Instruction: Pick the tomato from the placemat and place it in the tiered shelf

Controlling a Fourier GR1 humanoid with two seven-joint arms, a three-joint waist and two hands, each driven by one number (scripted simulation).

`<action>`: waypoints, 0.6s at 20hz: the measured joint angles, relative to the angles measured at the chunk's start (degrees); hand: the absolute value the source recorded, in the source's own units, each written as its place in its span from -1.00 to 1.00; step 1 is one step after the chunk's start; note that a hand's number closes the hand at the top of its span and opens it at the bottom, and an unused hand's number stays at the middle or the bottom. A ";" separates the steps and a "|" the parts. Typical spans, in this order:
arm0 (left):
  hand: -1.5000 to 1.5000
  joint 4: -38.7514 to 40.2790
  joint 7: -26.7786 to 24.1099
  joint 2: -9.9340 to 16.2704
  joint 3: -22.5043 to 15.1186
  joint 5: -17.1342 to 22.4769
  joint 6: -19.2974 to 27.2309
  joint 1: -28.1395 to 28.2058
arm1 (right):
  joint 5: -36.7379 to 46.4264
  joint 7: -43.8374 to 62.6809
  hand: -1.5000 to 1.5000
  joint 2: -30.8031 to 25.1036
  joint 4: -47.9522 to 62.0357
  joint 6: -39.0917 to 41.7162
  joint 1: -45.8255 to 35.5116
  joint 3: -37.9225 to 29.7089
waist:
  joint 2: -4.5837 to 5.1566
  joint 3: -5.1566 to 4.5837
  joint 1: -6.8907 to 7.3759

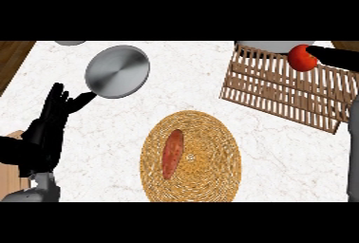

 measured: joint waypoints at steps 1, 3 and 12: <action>0.00 -0.83 0.54 -0.13 -0.28 -0.16 0.08 0.37 | 0.02 0.73 -1.00 0.09 -1.72 -0.49 1.10 -0.25 | -0.03 -0.02 -0.04; 0.00 0.67 -0.64 -0.21 0.05 -0.33 0.13 -0.03 | -0.10 3.72 -1.00 -0.98 -5.58 0.19 2.23 -1.31 | -0.06 -0.02 -0.33; 0.00 -0.19 0.85 0.26 1.08 0.01 0.17 0.02 | -7.92 14.37 -1.00 -5.57 -26.55 8.41 16.08 -11.40 | -0.28 -0.01 -1.19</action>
